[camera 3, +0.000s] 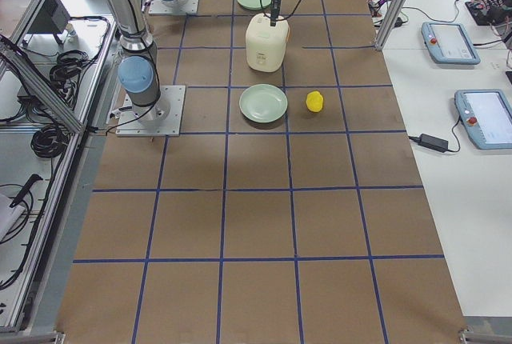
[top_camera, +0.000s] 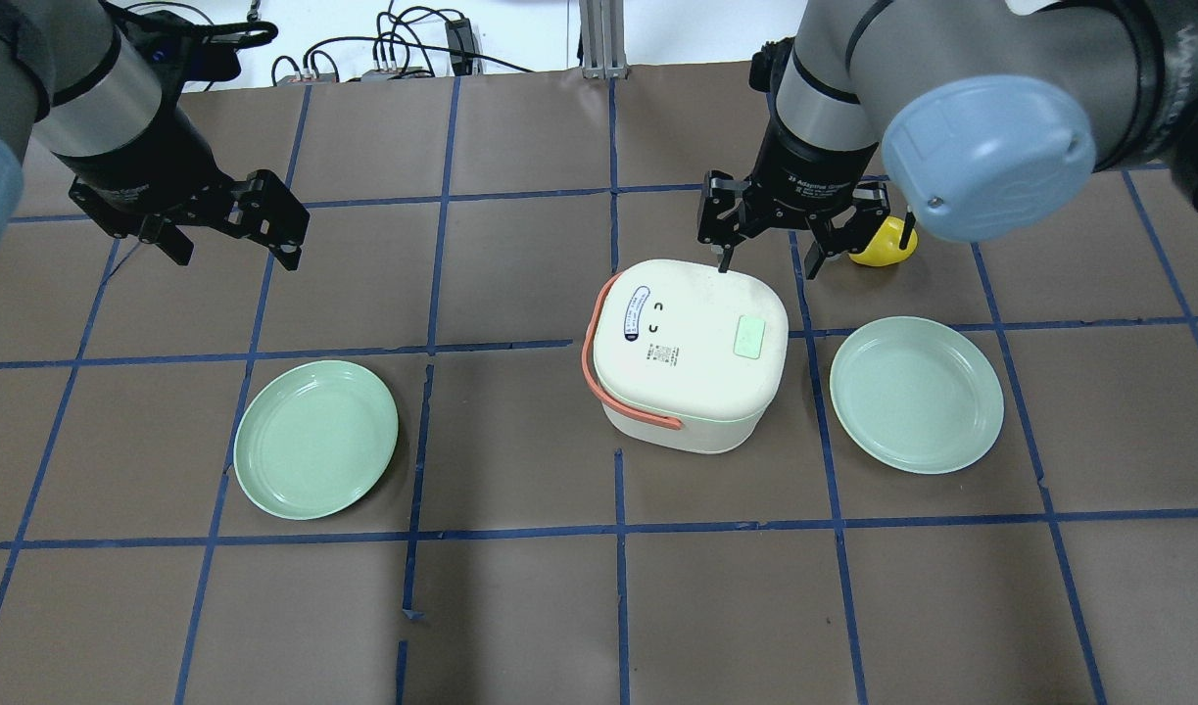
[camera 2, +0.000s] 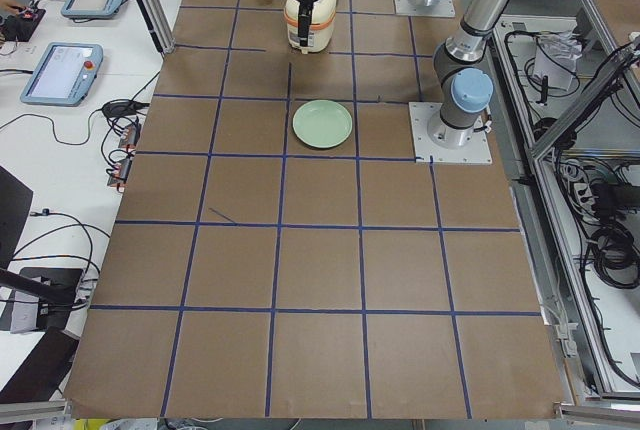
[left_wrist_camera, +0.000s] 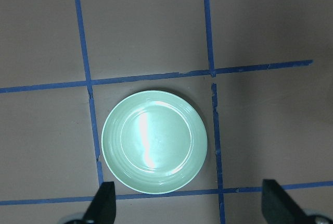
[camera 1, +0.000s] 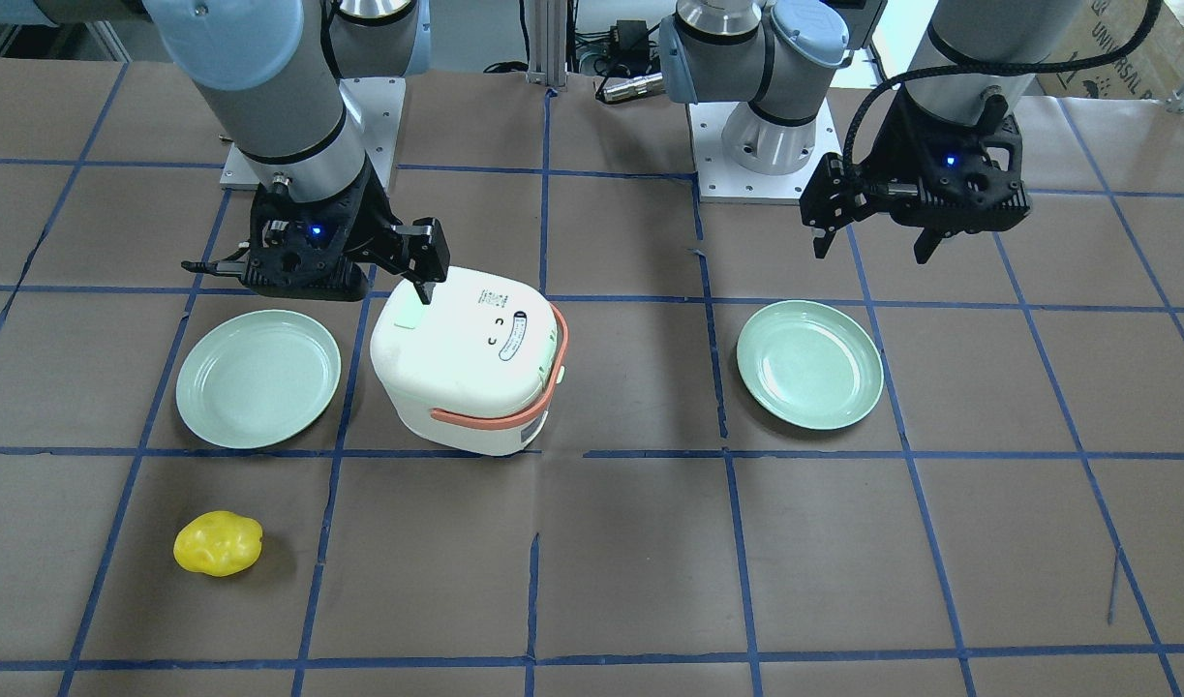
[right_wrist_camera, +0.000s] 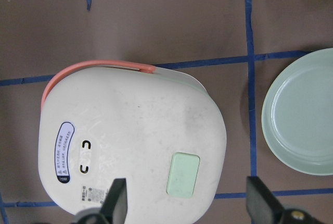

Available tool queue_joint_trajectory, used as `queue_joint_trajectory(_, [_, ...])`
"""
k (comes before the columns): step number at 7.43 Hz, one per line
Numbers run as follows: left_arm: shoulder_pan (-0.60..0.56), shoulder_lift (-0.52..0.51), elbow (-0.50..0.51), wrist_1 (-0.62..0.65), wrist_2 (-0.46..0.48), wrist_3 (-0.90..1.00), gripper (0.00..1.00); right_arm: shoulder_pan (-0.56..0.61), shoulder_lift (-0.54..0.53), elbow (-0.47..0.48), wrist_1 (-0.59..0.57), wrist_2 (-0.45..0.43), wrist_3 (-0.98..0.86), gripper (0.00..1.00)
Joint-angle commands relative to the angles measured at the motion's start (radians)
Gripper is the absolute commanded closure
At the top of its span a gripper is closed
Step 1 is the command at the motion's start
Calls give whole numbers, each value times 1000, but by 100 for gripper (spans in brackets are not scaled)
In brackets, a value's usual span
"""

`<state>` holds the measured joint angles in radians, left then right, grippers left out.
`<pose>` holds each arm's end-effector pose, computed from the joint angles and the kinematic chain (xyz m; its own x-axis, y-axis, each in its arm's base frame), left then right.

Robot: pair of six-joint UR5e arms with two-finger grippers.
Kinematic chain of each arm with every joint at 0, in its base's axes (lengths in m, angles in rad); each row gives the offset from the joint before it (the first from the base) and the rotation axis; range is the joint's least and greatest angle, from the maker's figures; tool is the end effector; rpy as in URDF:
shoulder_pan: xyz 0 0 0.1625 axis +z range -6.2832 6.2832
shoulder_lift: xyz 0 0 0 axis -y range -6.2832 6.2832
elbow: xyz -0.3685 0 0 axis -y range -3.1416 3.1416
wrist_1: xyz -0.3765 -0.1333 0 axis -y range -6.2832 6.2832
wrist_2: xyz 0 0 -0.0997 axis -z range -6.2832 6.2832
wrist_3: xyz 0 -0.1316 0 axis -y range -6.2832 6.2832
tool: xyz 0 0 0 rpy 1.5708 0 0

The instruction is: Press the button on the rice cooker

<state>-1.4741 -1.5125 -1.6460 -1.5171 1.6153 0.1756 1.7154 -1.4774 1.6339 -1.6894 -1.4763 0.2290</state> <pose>-0.0825 -0.4696 0.3963 -0.9958 0.0772 -0.0502 0.0787 0.9965 -0.0285 0.2164 -0.4747 0.3360 -0.9926 0.0882 -0.0832 0.0835 0.9948 0.0583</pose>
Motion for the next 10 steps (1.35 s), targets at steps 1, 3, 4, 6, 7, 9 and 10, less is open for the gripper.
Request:
queue_joint_trajectory(1, [0,0,0,0,0,-1,0,3,-50,82,-48,2,-10,66])
queue_joint_trajectory(3, [0,0,0,0,0,-1,0,4,-60,118,-68,2,-10,83])
queue_joint_trajectory(4, [0,0,0,0,0,1,0,21,-58,121,-72,2,-10,84])
queue_joint_trajectory(6, [0,0,0,0,0,-1,0,49,-52,121,-75,2,0,85])
queue_joint_trajectory(7, [0,0,0,0,0,-1,0,49,-46,123,-73,2,-7,85])
queue_joint_trajectory(9, [0,0,0,0,0,-1,0,49,-55,179,-84,2,-10,86])
queue_joint_trajectory(10, [0,2,0,0,0,-1,0,49,-55,185,-132,-7,-8,86])
